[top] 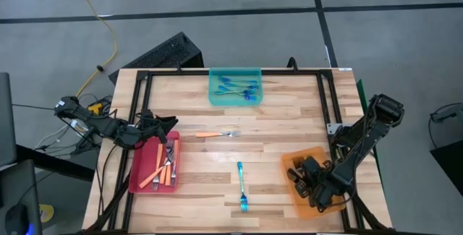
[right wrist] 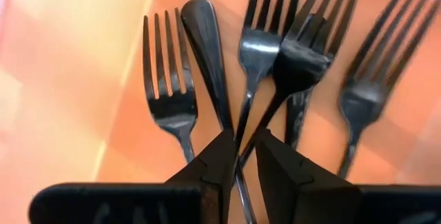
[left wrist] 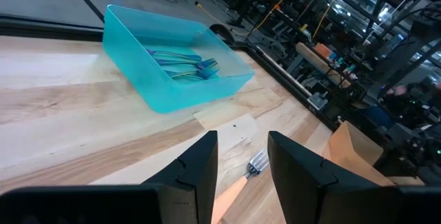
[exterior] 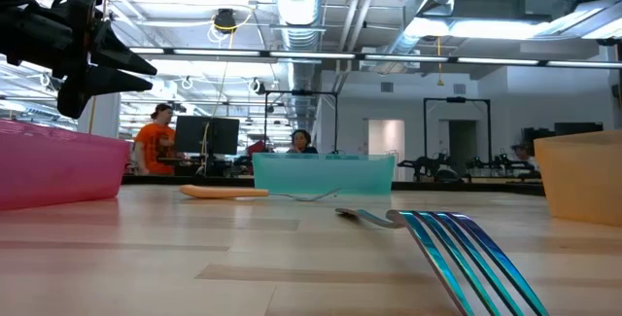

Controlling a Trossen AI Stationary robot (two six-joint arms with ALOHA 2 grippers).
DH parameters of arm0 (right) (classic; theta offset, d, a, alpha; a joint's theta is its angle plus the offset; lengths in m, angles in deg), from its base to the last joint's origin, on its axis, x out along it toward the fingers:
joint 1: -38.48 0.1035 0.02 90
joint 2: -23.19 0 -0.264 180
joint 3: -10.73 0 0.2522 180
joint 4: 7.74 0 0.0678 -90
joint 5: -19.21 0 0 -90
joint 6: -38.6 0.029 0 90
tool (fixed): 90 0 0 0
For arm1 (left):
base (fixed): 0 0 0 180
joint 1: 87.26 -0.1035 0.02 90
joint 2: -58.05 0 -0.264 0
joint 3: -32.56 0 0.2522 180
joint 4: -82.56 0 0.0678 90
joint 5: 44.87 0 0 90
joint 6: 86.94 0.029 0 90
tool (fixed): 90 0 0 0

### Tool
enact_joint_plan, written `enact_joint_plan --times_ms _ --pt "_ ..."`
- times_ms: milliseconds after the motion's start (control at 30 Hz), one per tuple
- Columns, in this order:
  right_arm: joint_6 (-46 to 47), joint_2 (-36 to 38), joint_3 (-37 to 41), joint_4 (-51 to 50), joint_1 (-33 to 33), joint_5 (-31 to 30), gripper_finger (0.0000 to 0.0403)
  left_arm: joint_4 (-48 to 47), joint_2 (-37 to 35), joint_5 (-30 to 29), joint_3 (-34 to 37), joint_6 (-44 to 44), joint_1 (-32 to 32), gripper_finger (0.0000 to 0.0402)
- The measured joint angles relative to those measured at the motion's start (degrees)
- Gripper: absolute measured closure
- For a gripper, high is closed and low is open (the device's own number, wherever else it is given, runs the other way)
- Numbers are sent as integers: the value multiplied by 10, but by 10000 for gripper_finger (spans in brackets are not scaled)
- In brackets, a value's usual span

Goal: Sort silverware by color (type)
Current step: Put the black fork into the orange bin, then put the orange fork into the red bin

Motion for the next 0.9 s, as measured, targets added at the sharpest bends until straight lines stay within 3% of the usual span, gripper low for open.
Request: enact_joint_plan --times_ms 500,900 --pt "-90 0 -136 -133 -8 -16 314 -1 0 0 0 2 0 289" --pt "-400 0 -188 -35 -110 -37 314 -2 0 0 0 4 0 289"
